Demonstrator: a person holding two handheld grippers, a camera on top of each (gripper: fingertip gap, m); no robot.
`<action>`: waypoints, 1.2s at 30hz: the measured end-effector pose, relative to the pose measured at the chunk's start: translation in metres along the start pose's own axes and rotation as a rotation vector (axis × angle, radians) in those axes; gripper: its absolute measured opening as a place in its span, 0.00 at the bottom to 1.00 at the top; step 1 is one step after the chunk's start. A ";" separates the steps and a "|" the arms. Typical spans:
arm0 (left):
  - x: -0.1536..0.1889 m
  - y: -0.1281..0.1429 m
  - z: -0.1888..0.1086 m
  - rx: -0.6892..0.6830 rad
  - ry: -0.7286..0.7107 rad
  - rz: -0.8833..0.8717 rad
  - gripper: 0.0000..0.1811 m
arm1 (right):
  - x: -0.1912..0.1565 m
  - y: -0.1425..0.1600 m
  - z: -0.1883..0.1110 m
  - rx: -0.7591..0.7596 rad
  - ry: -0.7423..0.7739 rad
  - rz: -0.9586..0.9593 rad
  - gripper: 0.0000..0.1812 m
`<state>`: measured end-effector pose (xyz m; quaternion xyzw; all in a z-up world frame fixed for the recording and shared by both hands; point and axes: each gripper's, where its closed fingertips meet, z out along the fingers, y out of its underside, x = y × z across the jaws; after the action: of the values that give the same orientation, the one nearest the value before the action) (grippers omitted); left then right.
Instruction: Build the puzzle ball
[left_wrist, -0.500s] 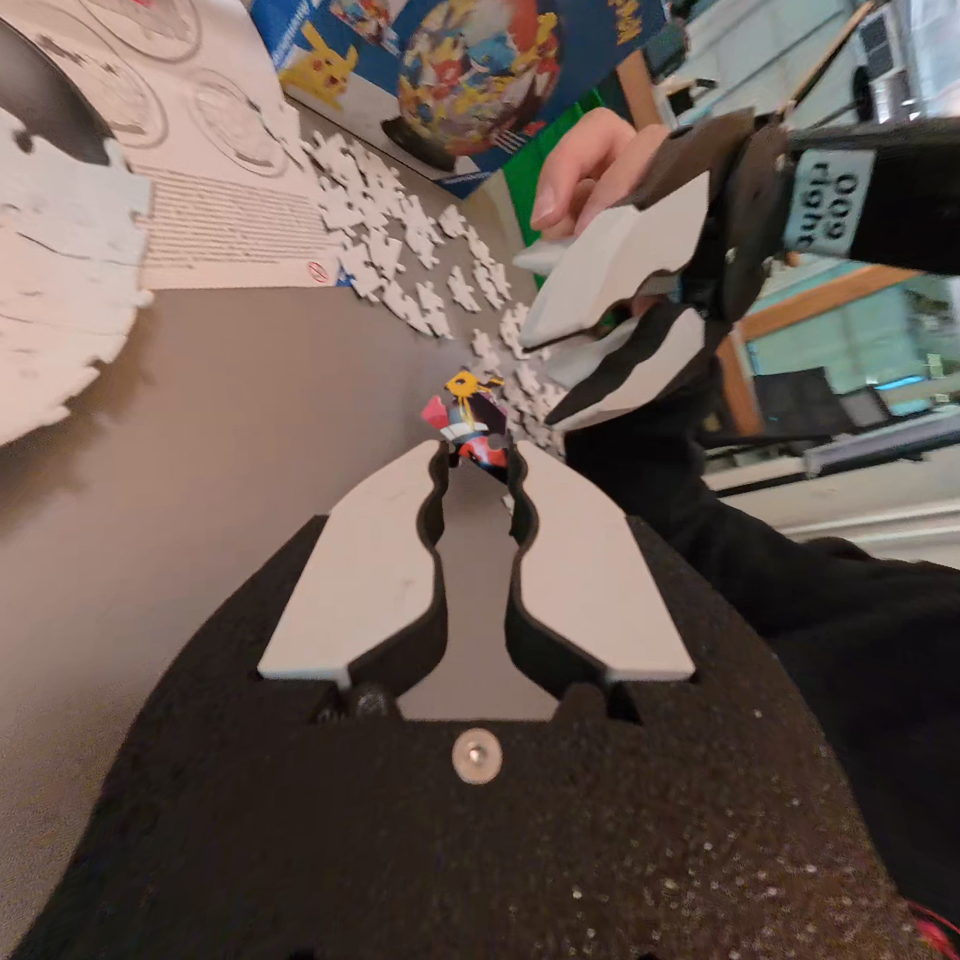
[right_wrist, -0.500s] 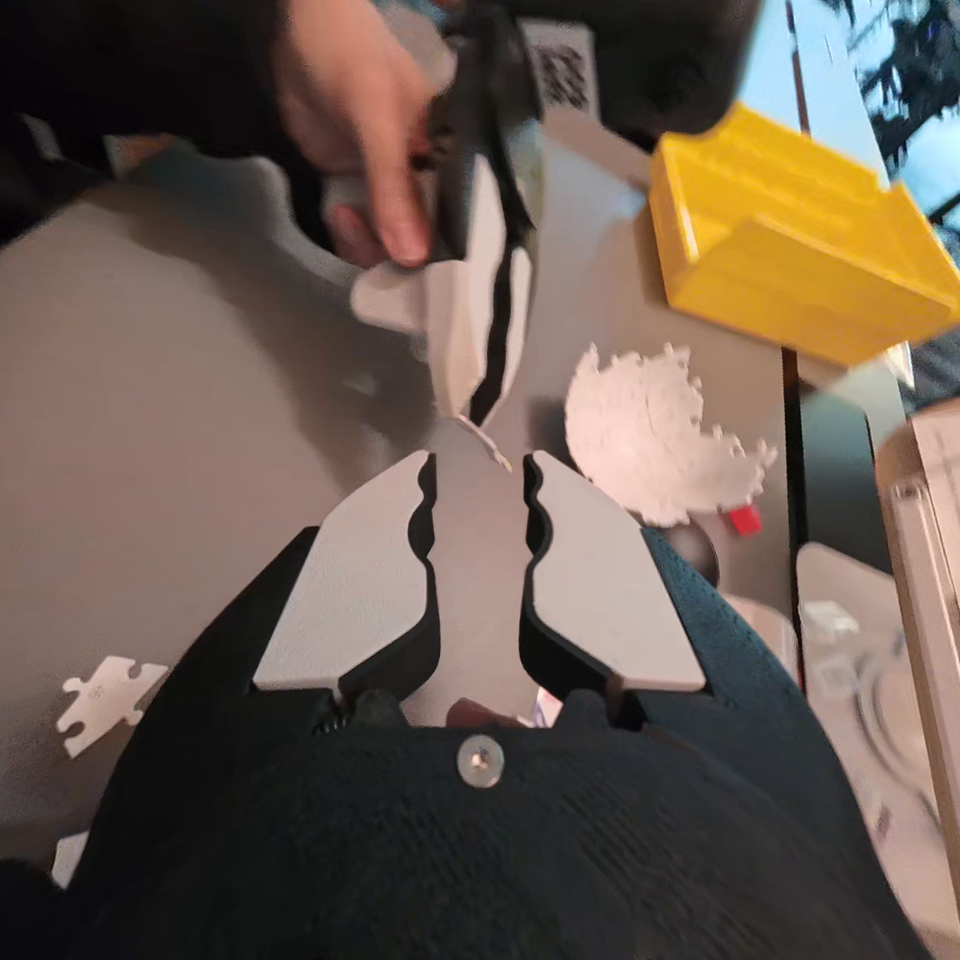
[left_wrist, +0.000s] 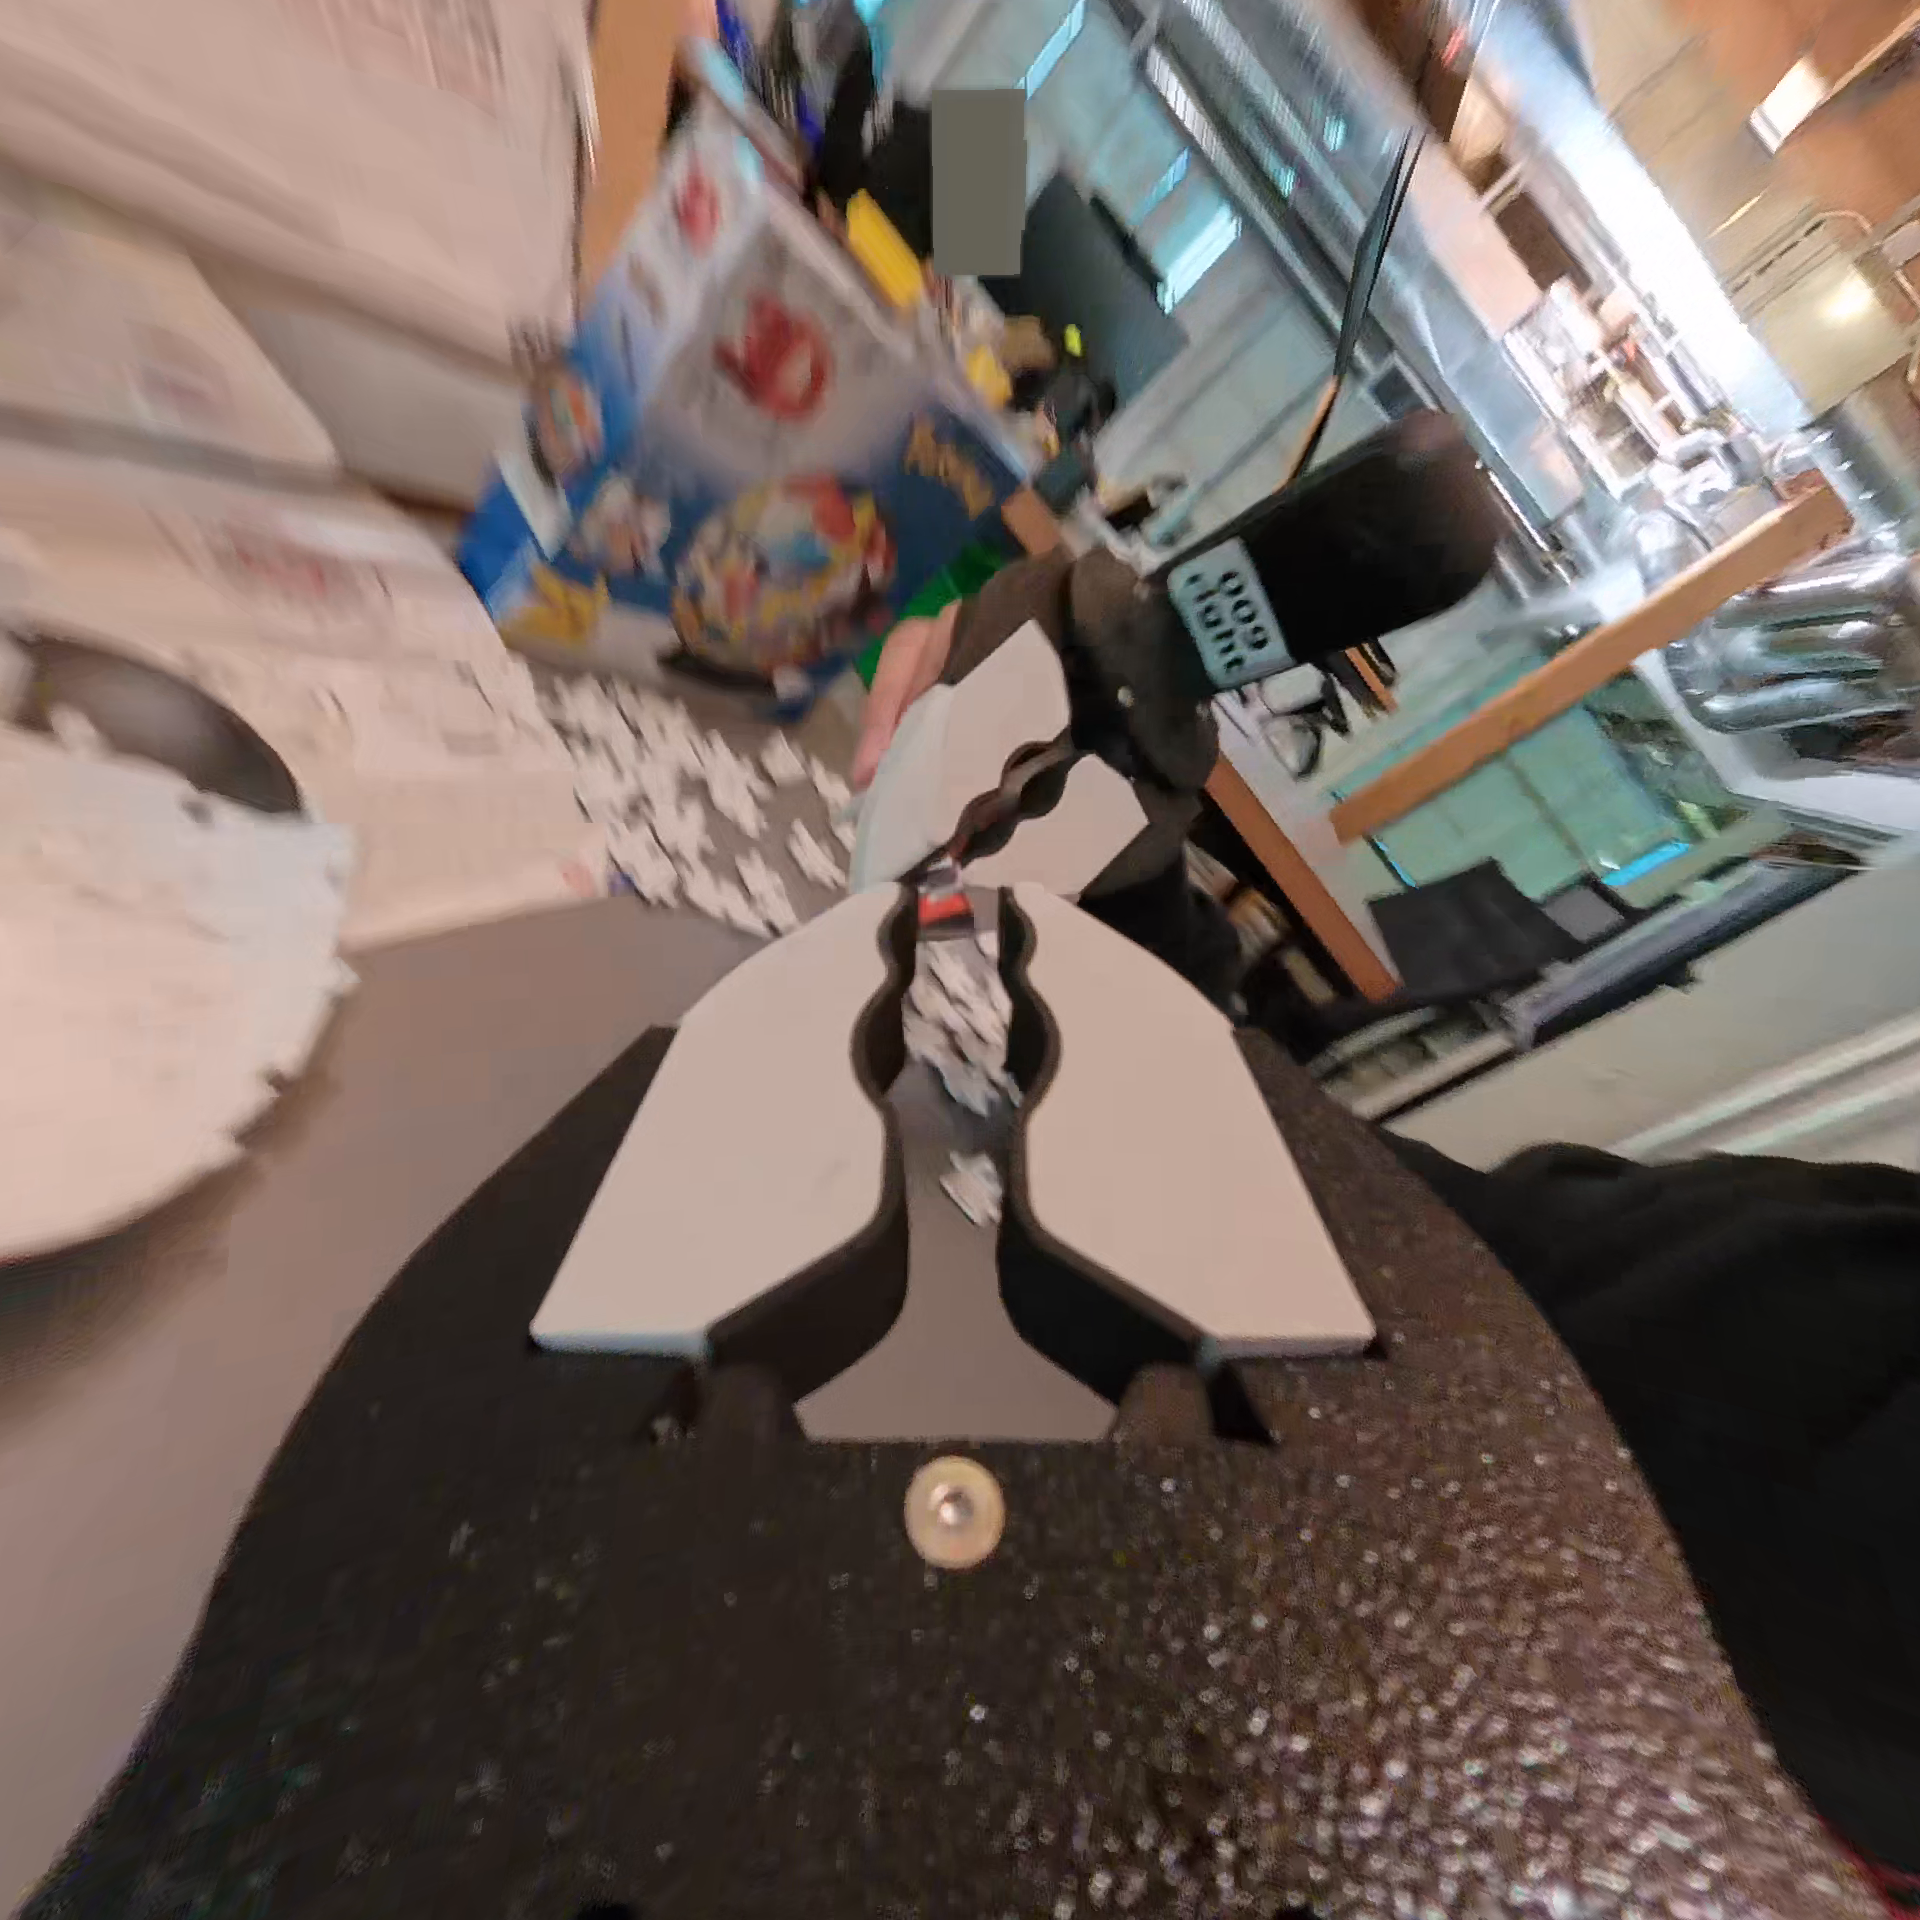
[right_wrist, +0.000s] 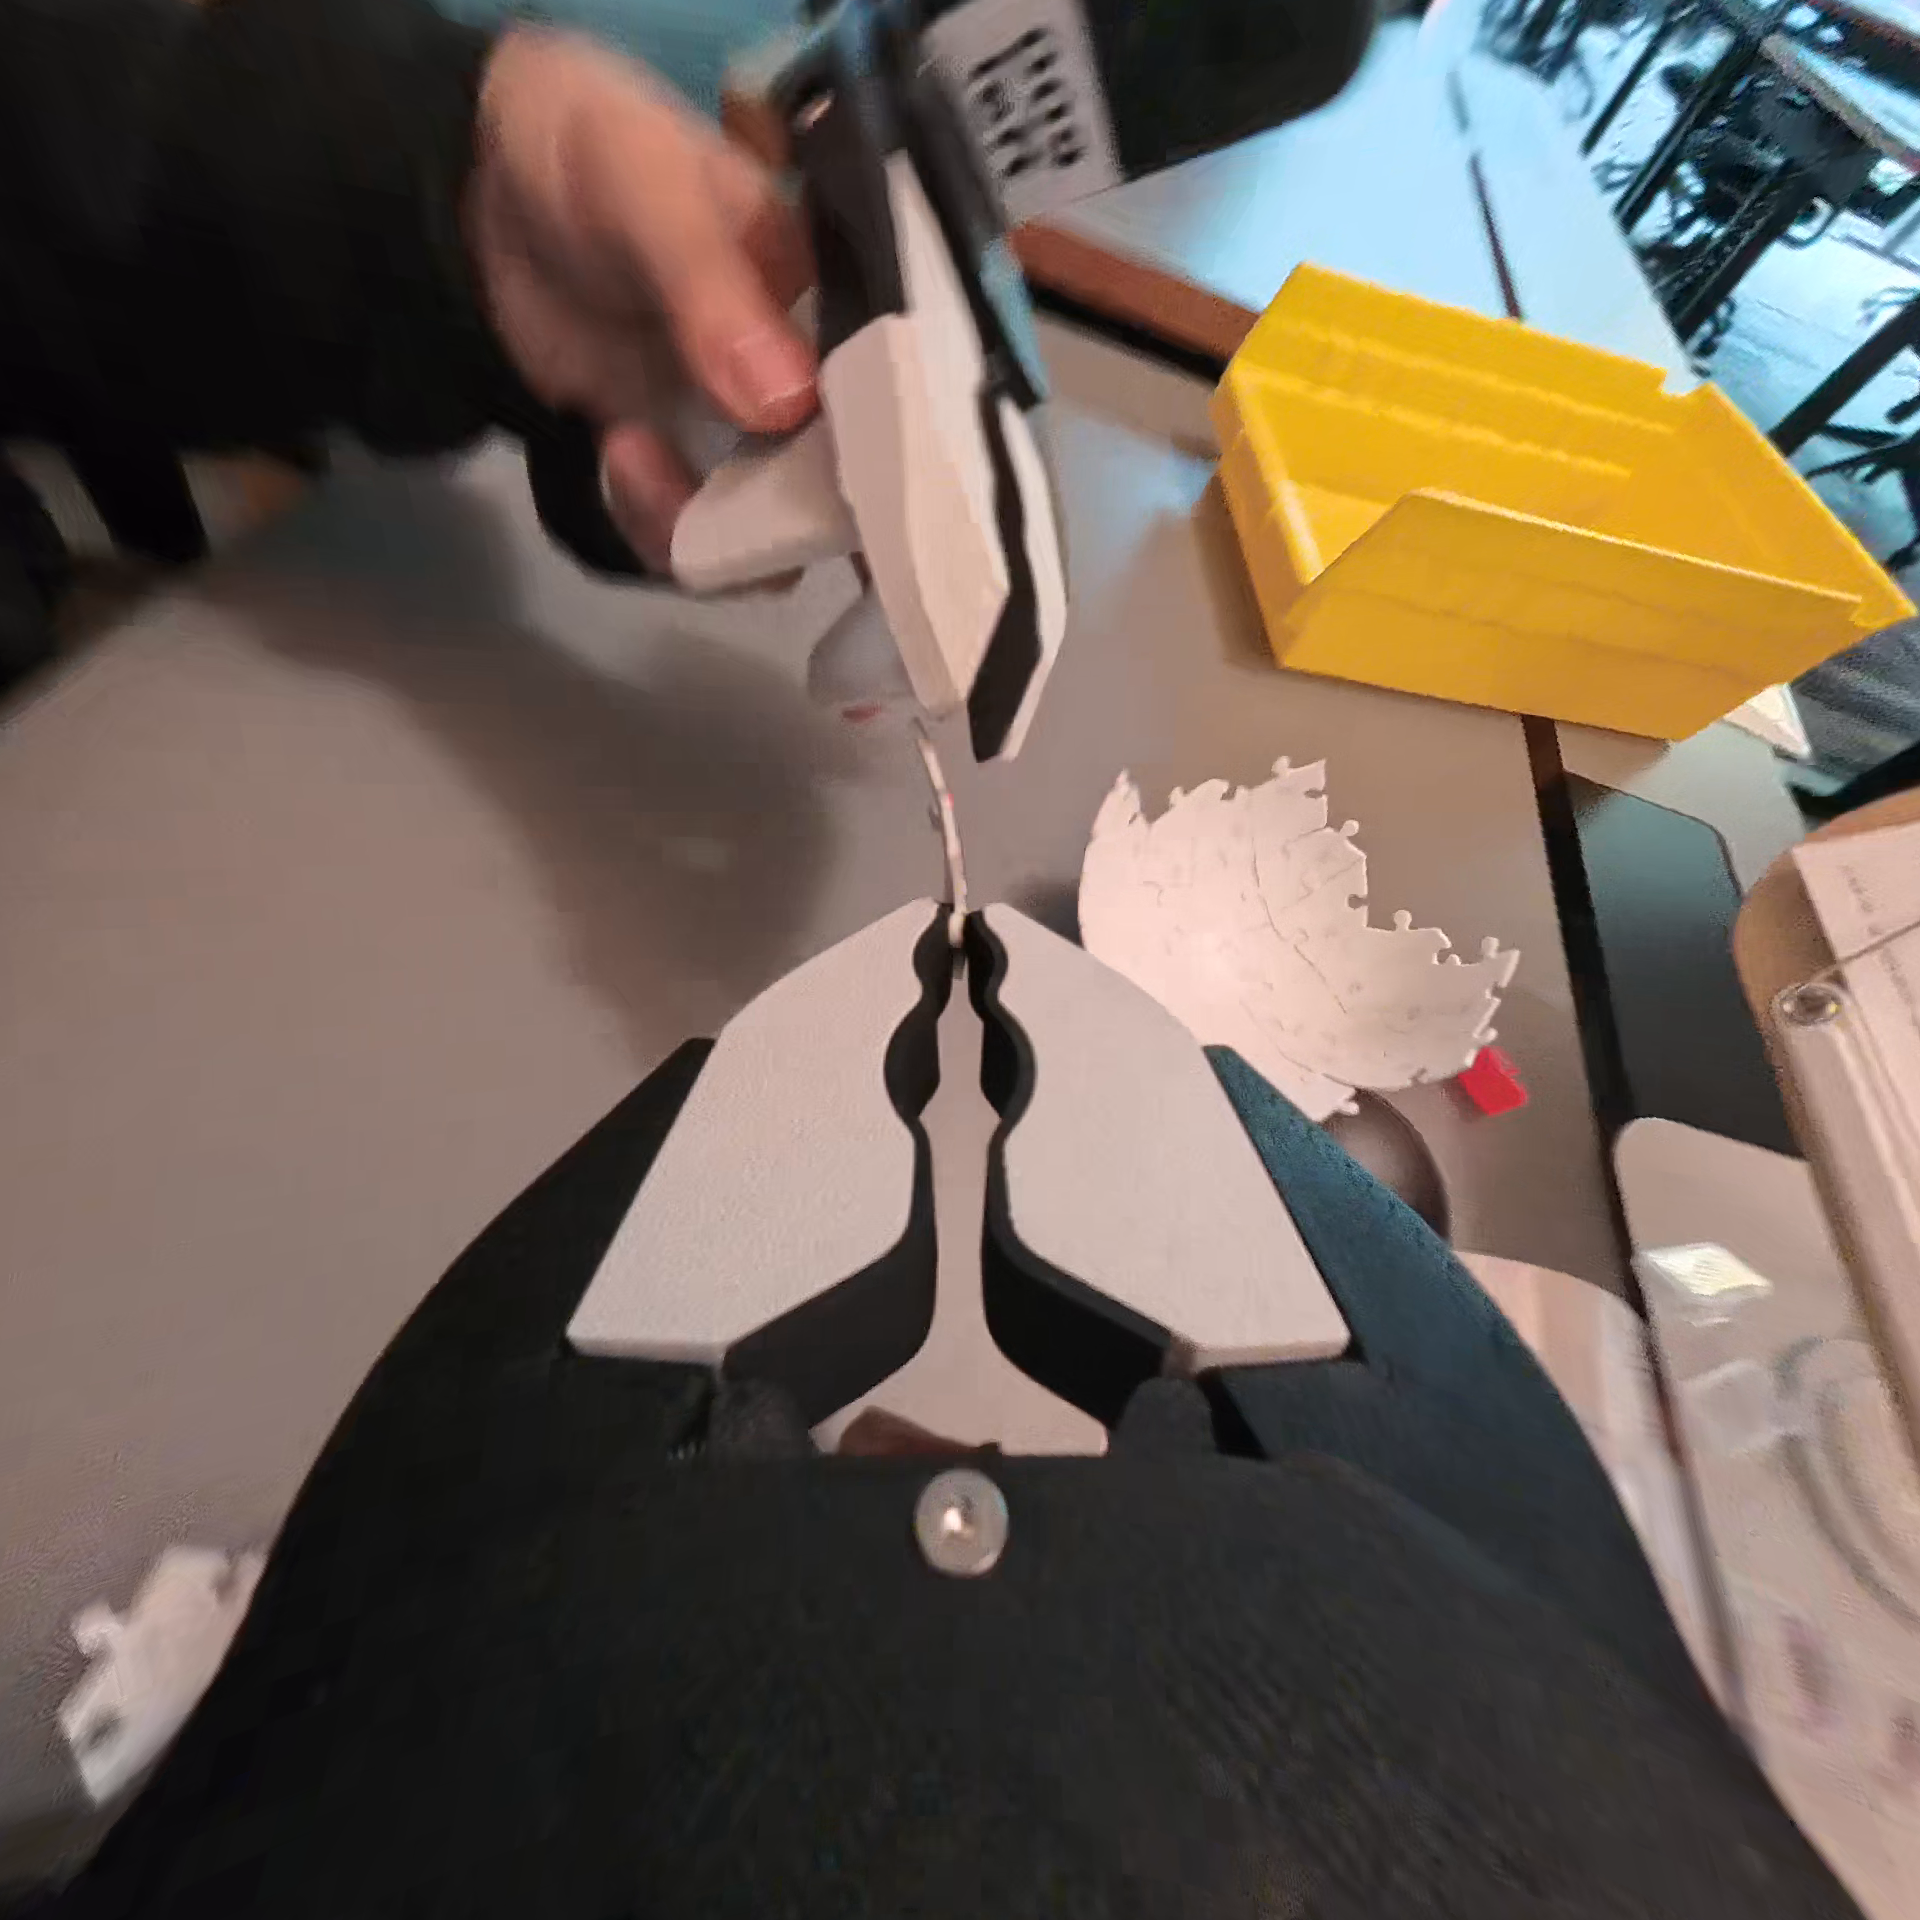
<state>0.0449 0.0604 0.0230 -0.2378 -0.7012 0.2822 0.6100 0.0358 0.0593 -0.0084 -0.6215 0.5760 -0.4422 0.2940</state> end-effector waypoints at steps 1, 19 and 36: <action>0.000 -0.011 -0.005 0.062 -0.025 0.072 0.10 | 0.009 -0.009 -0.002 0.065 0.026 0.078 0.01; -0.012 -0.015 -0.021 0.108 -0.318 0.652 0.05 | 0.034 -0.075 0.013 0.643 -0.062 0.685 0.01; 0.009 -0.005 -0.049 0.079 -0.338 0.571 0.08 | 0.027 -0.091 0.013 0.678 -0.074 0.657 0.01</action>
<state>0.0919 0.0677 0.0379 -0.3508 -0.6860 0.5040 0.3902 0.0870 0.0456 0.0710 -0.2906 0.5546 -0.4663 0.6249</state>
